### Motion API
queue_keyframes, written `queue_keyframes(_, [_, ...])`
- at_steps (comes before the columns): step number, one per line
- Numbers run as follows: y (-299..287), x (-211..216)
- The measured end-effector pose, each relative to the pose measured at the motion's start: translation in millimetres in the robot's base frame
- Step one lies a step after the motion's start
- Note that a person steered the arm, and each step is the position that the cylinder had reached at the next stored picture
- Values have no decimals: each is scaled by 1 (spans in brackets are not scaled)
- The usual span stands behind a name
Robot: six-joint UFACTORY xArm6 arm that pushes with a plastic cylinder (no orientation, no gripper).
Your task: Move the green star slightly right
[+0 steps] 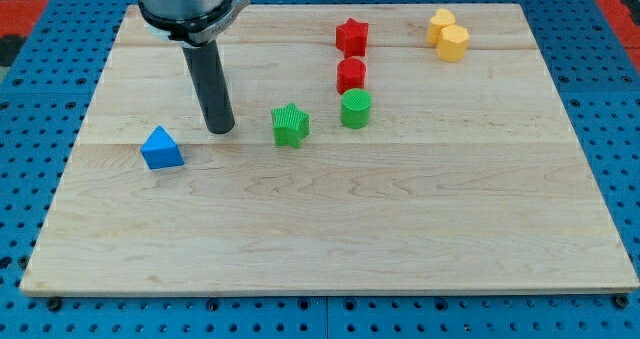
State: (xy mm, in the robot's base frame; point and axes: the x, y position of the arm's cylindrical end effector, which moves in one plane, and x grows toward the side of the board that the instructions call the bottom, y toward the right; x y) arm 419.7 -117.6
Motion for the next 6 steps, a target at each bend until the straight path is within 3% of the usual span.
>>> queue_keyframes(1, [18, 0])
queue_keyframes(3, [37, 47])
queue_keyframes(5, [35, -14])
queue_keyframes(6, [35, -21])
